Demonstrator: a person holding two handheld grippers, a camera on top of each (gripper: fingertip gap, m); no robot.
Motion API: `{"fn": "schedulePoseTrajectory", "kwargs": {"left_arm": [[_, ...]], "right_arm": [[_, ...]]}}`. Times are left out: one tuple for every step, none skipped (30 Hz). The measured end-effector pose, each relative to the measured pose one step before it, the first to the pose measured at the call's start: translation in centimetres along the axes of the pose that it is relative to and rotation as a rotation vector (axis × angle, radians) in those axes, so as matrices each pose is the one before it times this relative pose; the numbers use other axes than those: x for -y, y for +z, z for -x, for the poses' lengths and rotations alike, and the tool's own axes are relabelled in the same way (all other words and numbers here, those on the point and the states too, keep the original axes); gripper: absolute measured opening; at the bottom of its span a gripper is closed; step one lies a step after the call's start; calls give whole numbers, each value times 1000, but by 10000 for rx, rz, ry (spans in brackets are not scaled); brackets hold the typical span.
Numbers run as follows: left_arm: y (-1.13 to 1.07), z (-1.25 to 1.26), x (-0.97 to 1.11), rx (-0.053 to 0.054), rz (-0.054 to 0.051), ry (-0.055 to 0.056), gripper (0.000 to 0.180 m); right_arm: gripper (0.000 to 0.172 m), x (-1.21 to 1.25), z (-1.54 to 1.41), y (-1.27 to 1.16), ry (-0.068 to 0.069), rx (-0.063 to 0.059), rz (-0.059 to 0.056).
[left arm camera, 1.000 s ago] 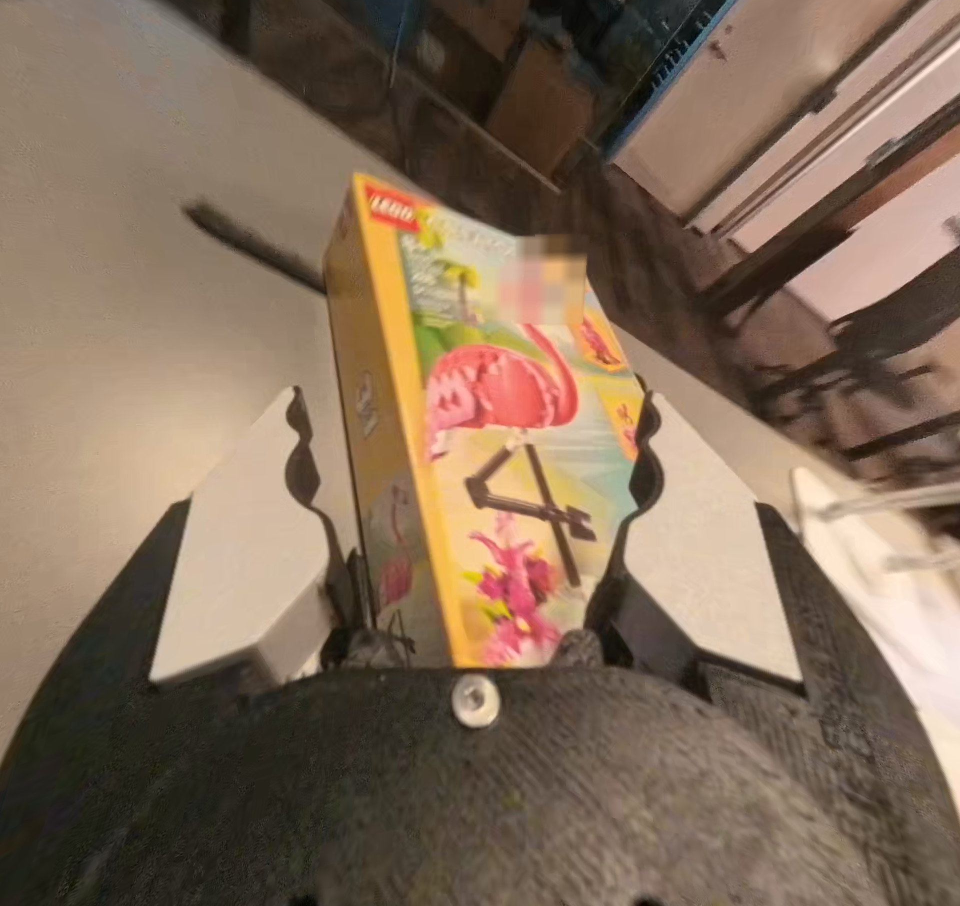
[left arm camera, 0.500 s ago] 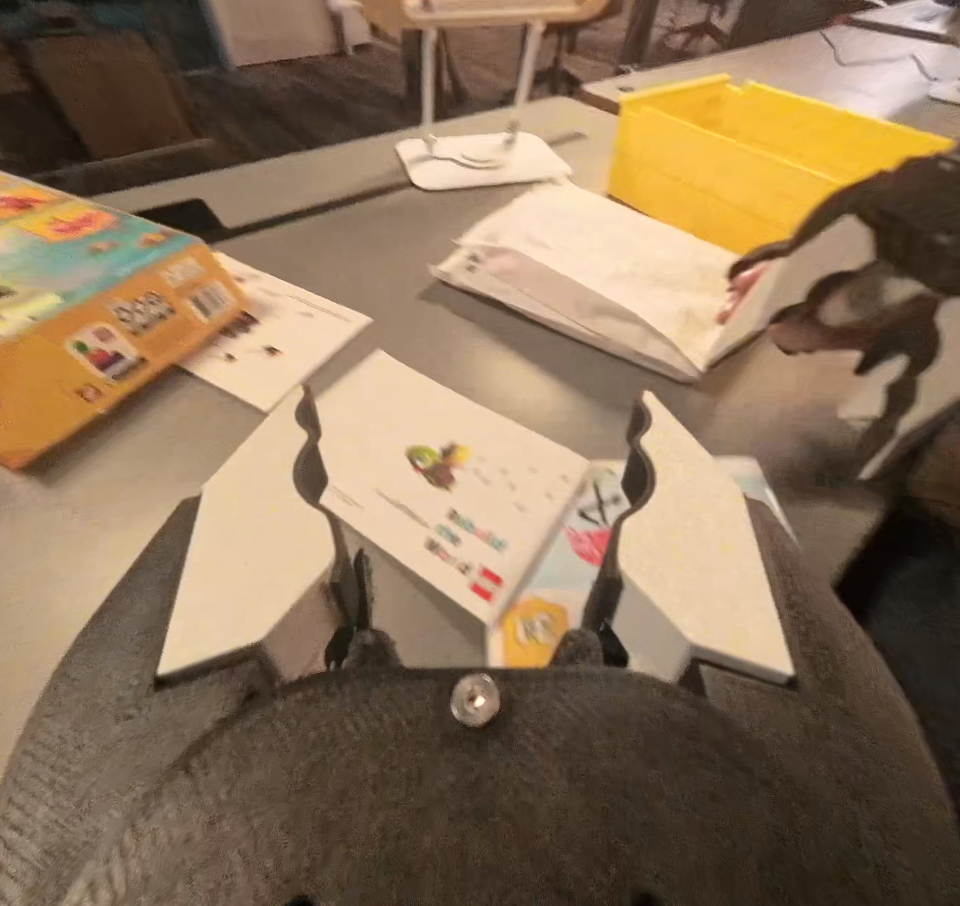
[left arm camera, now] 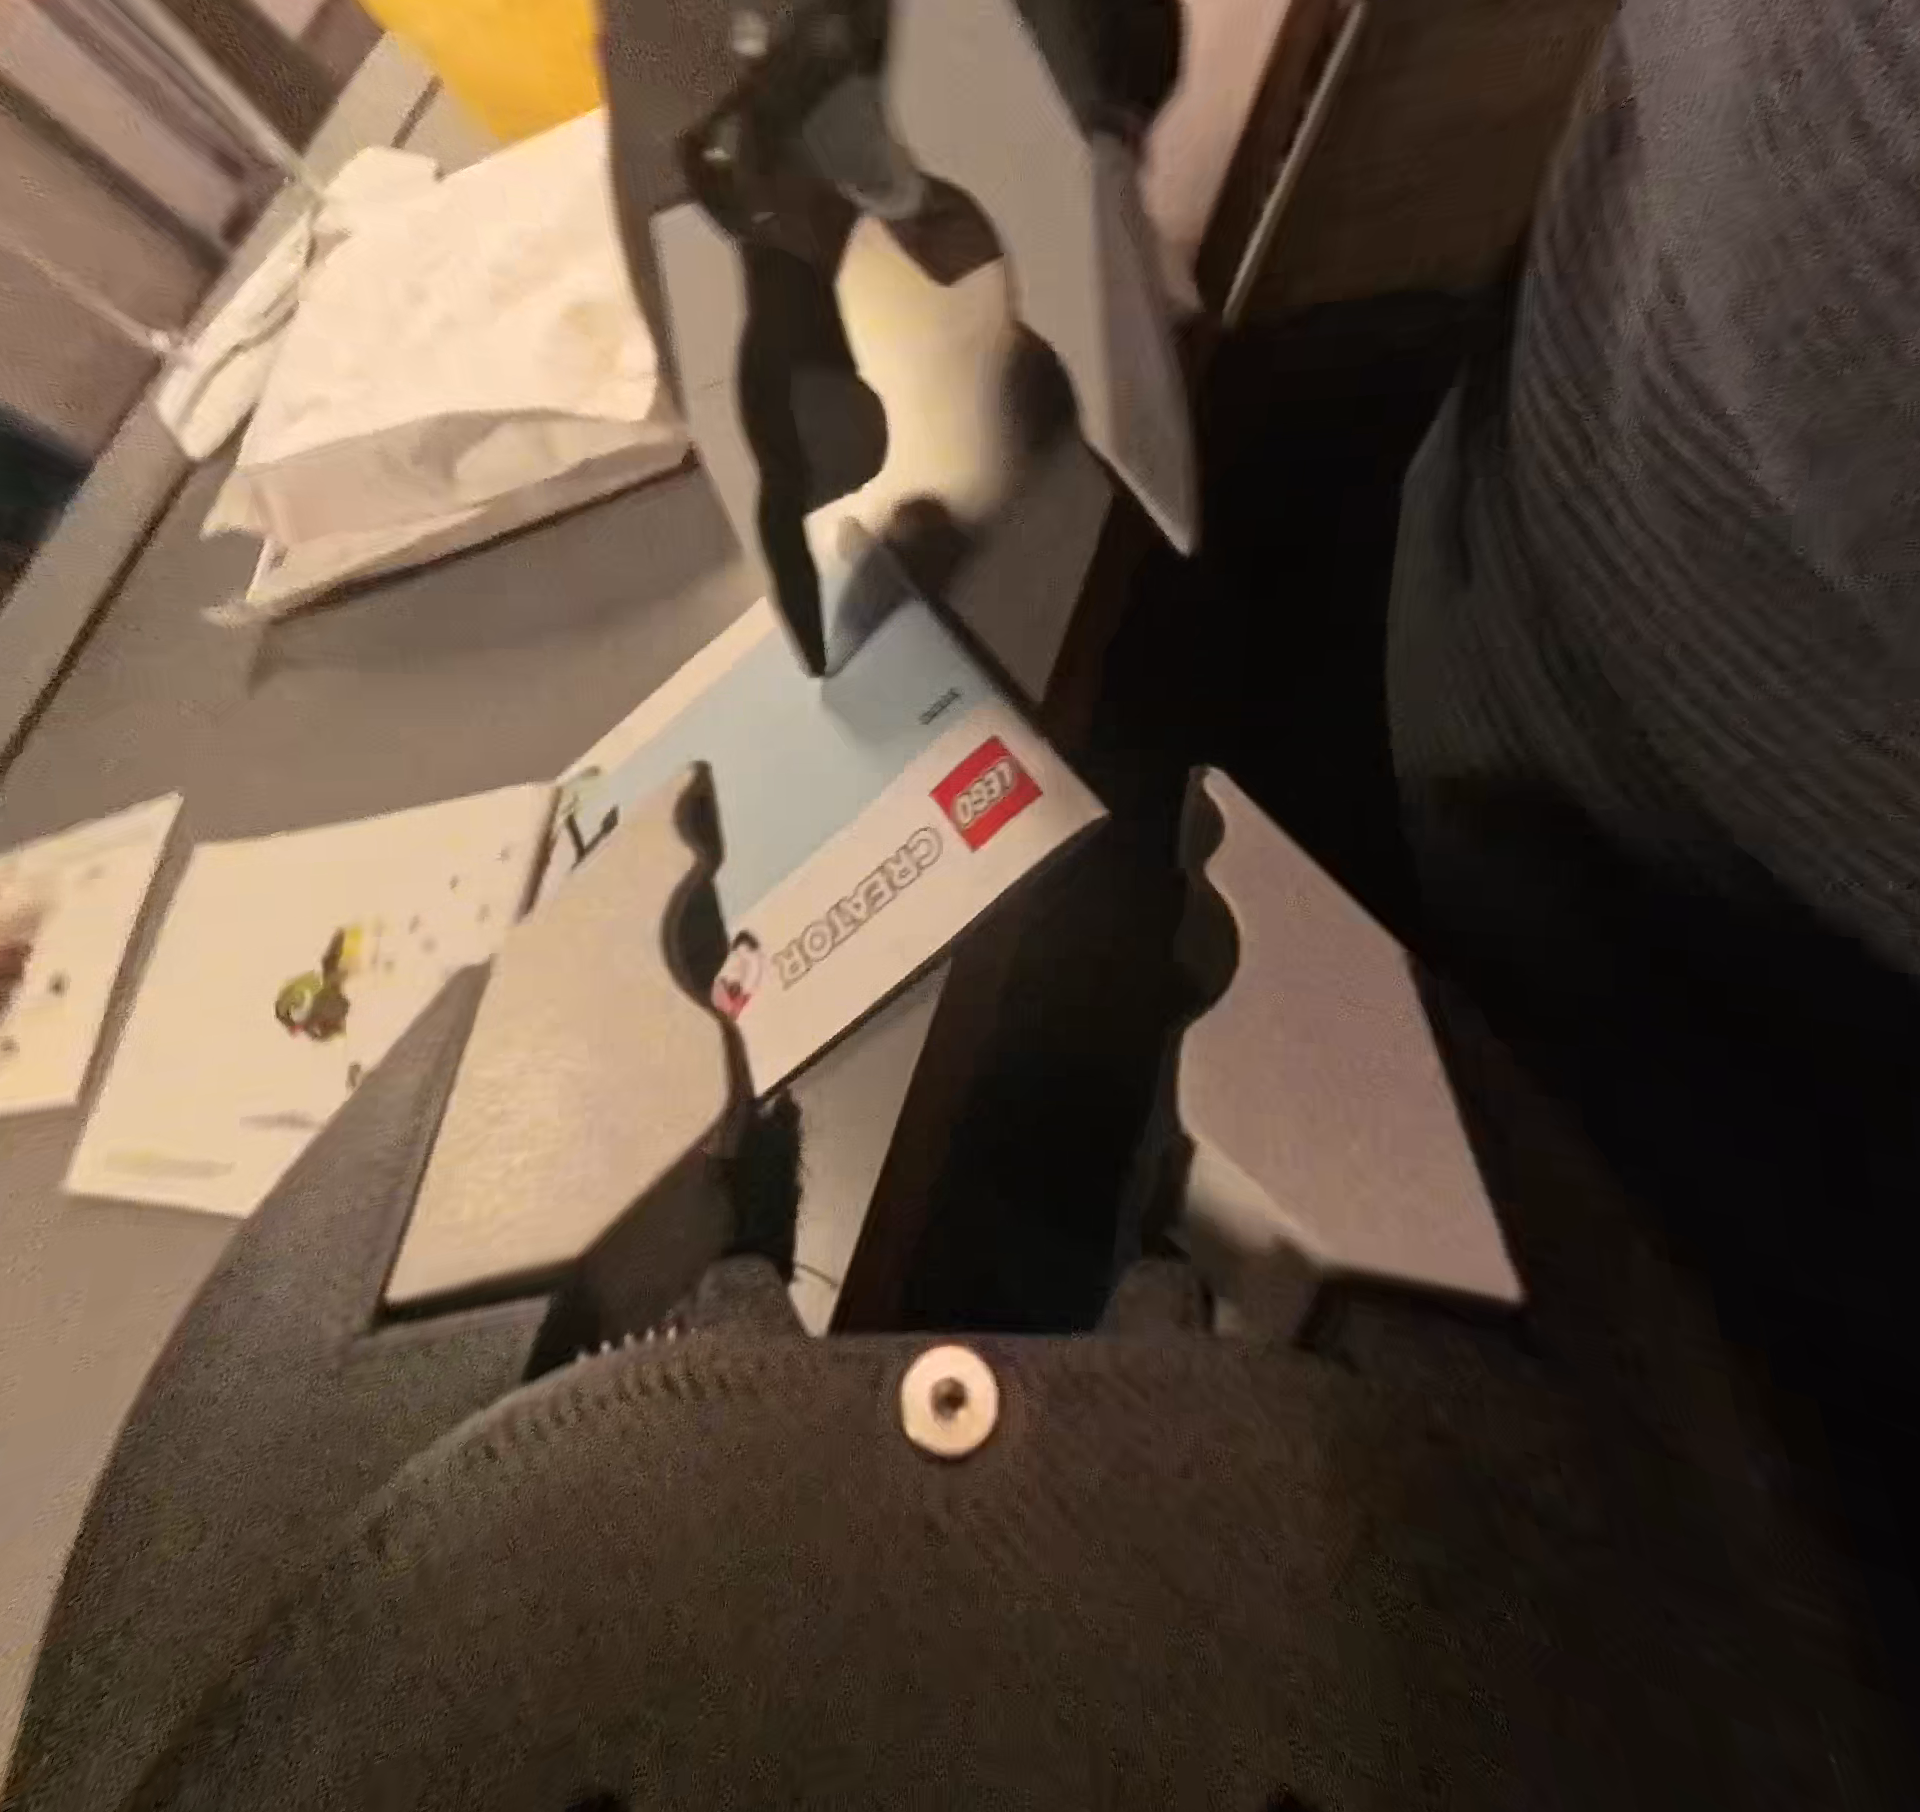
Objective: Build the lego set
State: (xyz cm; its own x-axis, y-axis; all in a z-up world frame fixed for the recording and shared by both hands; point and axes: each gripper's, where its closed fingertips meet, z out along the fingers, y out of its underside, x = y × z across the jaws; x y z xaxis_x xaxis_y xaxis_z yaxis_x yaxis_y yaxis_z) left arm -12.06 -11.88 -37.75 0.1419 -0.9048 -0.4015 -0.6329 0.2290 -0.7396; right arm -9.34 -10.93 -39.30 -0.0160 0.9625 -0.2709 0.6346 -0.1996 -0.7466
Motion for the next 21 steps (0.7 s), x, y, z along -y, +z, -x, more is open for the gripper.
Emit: {"fn": "schedulePoseTrajectory", "kwargs": {"left_arm": [[589,-590,23,102,35,767,78],[548,-371,-128,165,132,686,72],[535,-246,-362,143,268,514,70],[495,-392,-357,-31,244,309,69],[417,-440,-210,-99,149,192,68],[319,-340,-59,-17,74,207,64],[134,-10,94,146,-25,110,52],[-52,219,116,236,-12,44,37],[-194,344,-64,243,100,90,19],[-262,722,-205,455,167,87,0],[-268,701,-496,342,257,135,0],[-319,661,-374,208,91,-30,0],[-429,774,87,179,-228,-416,0],[-547,800,604,61,-524,-751,0],[-660,854,972,27,-682,-804,0],[-746,981,1214,101,-743,-695,0],[-791,1082,1491,147,-800,-605,0],[-729,1074,1553,148,-748,-523,0],[-622,1008,1248,133,-520,-351,0],[-507,997,737,170,-235,-145,0],[-393,1099,178,305,11,-32,0]], "right_arm": [[100,308,87,-162,504,331,-203],[101,221,4,-134,325,250,-147],[102,176,-72,-62,154,112,-108],[102,159,-17,-6,4,47,-73],[102,205,139,15,-100,49,-73],[102,264,171,12,-164,5,-71],[102,286,76,-9,-258,-95,-47],[101,303,-42,-66,-354,-198,-37],[96,285,-96,-99,-357,-214,-8],[89,420,-16,-120,-318,-122,-74],[85,597,47,-141,-258,-49,-163],[81,621,-88,-126,-276,-107,-147],[77,511,-270,-92,-427,-234,-43],[74,395,-264,-23,-641,-272,44],[70,388,-331,53,-803,-372,91],[67,291,-256,115,-910,-371,199],[63,265,-64,153,-959,-260,273],[62,321,29,155,-972,-211,267],[61,303,113,149,-893,-123,268],[61,131,270,194,-681,30,339],[62,-129,363,351,-398,149,424]]}}
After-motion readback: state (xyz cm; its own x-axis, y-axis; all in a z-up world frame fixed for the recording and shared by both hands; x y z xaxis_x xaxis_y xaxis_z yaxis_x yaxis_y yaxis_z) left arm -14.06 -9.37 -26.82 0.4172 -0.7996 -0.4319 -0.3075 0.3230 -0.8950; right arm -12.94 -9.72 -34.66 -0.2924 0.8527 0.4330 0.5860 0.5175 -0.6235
